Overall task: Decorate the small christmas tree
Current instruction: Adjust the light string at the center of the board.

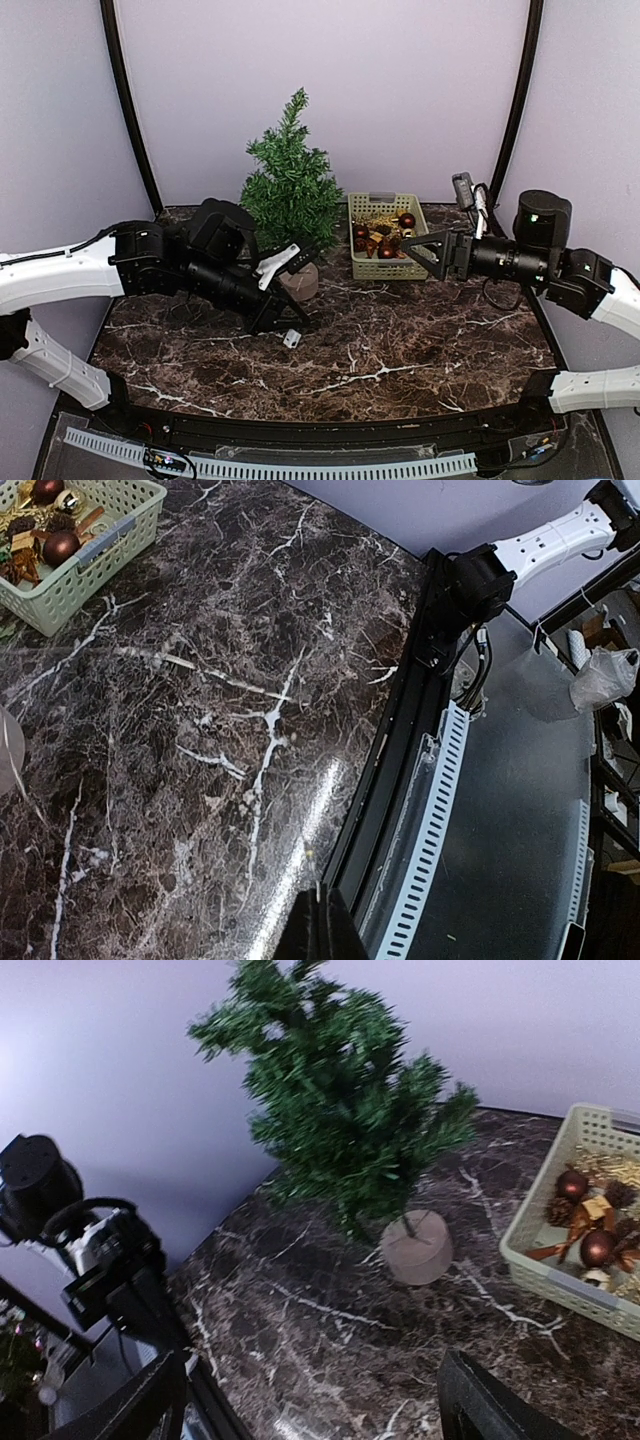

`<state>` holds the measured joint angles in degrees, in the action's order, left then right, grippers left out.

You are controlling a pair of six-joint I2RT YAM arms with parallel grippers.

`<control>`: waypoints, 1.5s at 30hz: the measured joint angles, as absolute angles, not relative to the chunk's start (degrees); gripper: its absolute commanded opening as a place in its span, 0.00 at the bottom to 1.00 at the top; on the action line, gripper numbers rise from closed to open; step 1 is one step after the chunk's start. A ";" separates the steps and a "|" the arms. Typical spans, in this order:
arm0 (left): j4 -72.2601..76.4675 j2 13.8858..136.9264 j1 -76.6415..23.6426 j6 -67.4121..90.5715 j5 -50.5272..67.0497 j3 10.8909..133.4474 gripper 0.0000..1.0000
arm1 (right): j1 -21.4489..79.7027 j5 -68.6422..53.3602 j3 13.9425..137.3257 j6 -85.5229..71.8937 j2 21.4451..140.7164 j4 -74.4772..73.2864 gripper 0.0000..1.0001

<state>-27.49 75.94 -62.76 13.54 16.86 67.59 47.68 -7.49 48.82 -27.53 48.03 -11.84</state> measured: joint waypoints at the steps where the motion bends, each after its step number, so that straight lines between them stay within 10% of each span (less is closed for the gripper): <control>1: -27.86 75.96 -62.76 13.87 16.86 67.57 0.00 | 47.68 -10.59 48.82 -27.46 48.31 -11.79 0.80; 11: -26.11 76.42 -62.76 16.47 17.10 67.46 0.00 | 48.42 -27.44 45.89 -30.76 52.42 -8.34 0.63; 15: -25.21 77.08 -62.76 18.09 15.90 67.46 0.00 | 50.65 -25.93 42.19 -31.29 53.45 -8.38 0.69; 23: -23.53 77.47 -62.72 19.29 15.55 67.46 0.00 | 52.82 -16.69 36.80 -31.86 52.60 -10.07 0.44; 36: -23.29 77.69 -62.72 19.77 15.62 67.46 0.00 | 52.88 -13.34 38.02 -32.77 62.46 -4.21 0.37; 45: -22.37 77.67 -62.72 19.97 15.59 66.59 0.00 | 52.88 -17.06 39.05 -33.15 67.02 1.15 0.06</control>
<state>-22.37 77.67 -62.72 19.97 15.59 66.59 52.88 -17.06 39.05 -33.15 67.02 1.15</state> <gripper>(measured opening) 0.009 0.149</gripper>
